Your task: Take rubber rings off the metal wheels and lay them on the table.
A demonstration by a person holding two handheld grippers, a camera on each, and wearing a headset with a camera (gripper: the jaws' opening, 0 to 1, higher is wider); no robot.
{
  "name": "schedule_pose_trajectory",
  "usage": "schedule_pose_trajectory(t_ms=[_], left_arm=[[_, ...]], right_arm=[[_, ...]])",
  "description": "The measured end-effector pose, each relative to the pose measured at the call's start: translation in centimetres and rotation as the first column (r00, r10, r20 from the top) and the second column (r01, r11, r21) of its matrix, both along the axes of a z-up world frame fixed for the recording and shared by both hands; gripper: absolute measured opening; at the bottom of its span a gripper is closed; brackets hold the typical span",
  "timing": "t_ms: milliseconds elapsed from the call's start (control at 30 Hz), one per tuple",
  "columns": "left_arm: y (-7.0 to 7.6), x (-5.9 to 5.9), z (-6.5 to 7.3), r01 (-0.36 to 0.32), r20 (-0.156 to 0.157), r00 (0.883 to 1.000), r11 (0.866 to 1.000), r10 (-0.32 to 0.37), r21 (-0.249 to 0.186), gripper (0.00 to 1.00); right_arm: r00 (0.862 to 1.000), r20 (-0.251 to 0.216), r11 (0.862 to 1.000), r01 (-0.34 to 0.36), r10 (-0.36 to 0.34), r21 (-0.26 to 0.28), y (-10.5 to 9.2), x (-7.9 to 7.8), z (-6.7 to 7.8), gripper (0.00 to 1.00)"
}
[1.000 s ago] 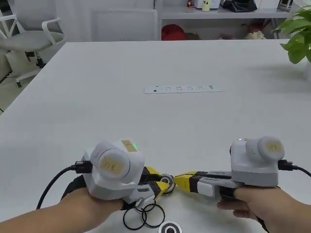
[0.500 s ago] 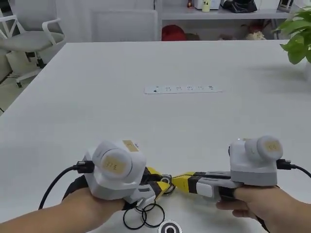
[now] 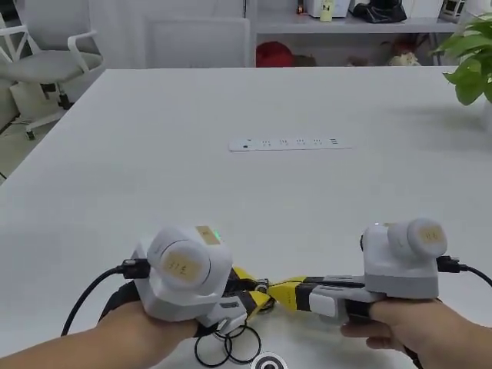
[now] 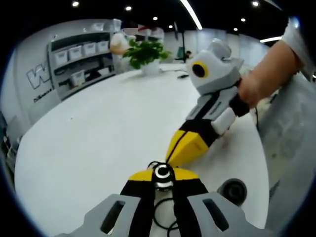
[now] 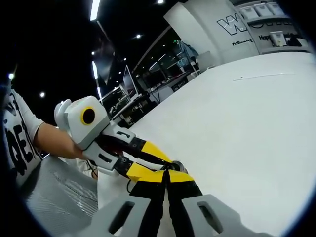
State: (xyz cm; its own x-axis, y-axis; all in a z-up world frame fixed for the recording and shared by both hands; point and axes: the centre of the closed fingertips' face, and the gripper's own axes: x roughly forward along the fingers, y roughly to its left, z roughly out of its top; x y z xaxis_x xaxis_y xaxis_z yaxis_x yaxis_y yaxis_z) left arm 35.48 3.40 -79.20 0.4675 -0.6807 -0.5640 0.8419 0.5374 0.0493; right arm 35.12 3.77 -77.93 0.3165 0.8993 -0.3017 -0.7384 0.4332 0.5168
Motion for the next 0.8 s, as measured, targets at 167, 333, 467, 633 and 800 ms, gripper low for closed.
schedule_pose_trajectory(t_ms=[167, 333, 467, 633, 800], left_arm=[[0.0, 0.0, 0.0, -0.001, 0.000, 1.000, 1.000, 0.001, -0.003, 0.13], [0.0, 0.0, 0.0, 0.000, 0.003, 1.000, 1.000, 0.000, -0.003, 0.13], [0.0, -0.1, 0.0, 0.009, 0.005, 1.000, 1.000, -0.009, 0.002, 0.14], [0.1, -0.3, 0.6, 0.015, -0.003, 1.000, 1.000, -0.015, -0.024, 0.16], [0.0, -1.0, 1.6, 0.032, 0.000, 0.999, 0.998, -0.032, -0.057, 0.20]], right_arm=[[1.000, -0.001, 1.000, 0.006, -0.006, -0.010, 0.0, 0.0, -0.1, 0.00], [1.000, -0.003, 1.000, 0.018, -0.019, -0.015, -0.2, 0.1, -0.2, 0.00], [0.999, -0.010, 0.999, 0.030, -0.031, -0.017, -0.5, 0.3, -0.3, 0.00], [0.999, -0.013, 0.999, 0.039, -0.039, -0.006, -0.5, 0.4, 0.0, 0.00], [0.999, -0.015, 0.999, 0.038, -0.038, 0.002, -0.5, 0.4, 0.4, 0.00]])
